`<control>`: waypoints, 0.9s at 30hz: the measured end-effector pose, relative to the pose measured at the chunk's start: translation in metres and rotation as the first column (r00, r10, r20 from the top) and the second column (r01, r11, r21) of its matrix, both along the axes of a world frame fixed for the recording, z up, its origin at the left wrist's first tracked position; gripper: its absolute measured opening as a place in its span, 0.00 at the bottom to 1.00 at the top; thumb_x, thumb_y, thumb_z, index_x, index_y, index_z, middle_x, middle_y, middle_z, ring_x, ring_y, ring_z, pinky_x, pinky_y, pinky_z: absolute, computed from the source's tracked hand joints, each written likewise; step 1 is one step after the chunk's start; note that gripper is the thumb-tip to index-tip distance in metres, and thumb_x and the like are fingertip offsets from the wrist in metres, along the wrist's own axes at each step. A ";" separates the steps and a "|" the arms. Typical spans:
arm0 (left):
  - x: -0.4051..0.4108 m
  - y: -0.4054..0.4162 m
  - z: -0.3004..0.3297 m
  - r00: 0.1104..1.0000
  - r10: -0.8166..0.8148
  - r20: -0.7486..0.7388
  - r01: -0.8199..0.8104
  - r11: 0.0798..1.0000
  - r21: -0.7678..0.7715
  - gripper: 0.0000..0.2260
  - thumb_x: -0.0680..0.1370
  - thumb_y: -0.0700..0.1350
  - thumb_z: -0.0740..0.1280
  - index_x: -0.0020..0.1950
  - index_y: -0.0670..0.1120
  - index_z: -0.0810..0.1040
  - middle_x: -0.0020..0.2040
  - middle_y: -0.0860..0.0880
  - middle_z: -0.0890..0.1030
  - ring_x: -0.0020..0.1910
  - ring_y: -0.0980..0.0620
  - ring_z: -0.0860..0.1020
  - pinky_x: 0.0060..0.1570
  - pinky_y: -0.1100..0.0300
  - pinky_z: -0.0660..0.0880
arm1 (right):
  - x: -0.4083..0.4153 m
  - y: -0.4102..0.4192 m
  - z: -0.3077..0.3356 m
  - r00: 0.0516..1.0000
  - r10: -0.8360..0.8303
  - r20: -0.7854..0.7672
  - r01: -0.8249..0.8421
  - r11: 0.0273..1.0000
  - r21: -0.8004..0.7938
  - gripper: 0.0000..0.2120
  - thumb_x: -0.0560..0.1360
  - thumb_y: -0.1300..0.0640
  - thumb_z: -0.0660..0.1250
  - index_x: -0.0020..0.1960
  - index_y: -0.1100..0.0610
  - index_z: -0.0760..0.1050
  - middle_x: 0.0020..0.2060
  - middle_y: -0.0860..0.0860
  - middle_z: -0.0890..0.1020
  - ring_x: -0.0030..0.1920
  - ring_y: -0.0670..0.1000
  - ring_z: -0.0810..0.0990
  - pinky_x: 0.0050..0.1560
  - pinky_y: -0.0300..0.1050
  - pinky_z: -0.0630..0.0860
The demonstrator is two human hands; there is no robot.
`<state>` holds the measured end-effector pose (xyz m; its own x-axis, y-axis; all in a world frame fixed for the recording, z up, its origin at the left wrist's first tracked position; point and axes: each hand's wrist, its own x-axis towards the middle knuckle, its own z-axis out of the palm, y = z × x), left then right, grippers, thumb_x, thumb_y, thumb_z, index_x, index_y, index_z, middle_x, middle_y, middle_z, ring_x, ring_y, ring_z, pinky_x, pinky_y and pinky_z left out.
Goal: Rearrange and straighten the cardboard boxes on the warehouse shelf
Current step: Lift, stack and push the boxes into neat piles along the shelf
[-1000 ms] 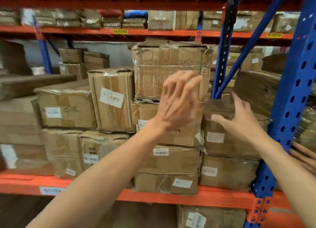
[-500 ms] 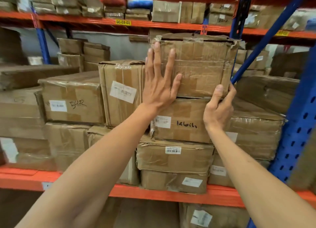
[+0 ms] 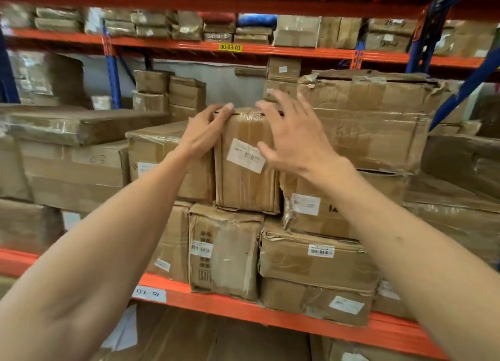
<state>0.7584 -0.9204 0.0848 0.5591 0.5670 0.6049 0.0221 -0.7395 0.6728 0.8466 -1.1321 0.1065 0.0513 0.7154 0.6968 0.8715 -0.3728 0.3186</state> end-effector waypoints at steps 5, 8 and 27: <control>-0.007 0.004 0.000 0.993 -0.113 -0.045 0.111 0.993 -0.034 0.36 0.70 0.76 0.64 0.74 0.62 0.67 0.63 0.52 0.79 0.59 0.54 0.79 0.60 0.55 0.77 | 0.002 0.040 0.025 0.918 -0.396 0.010 0.384 0.882 -0.275 0.55 0.71 0.26 0.68 0.85 0.55 0.50 0.74 0.66 0.72 0.79 0.62 0.65 0.79 0.61 0.34; -0.009 -0.003 -0.003 0.996 -0.085 0.021 0.085 0.996 -0.002 0.30 0.75 0.71 0.65 0.71 0.56 0.72 0.56 0.52 0.82 0.55 0.54 0.81 0.55 0.54 0.79 | -0.002 0.038 0.023 0.937 -0.348 -0.027 0.330 0.911 -0.248 0.55 0.68 0.29 0.74 0.83 0.55 0.56 0.74 0.66 0.71 0.77 0.63 0.66 0.80 0.57 0.47; -0.031 -0.029 -0.043 0.982 -0.190 0.008 0.190 0.982 0.019 0.33 0.83 0.41 0.62 0.80 0.66 0.52 0.55 0.46 0.84 0.54 0.45 0.83 0.58 0.47 0.80 | -0.002 0.031 -0.007 0.937 -0.301 -0.179 0.289 0.953 -0.091 0.43 0.78 0.39 0.70 0.85 0.51 0.54 0.79 0.61 0.64 0.77 0.65 0.65 0.79 0.55 0.49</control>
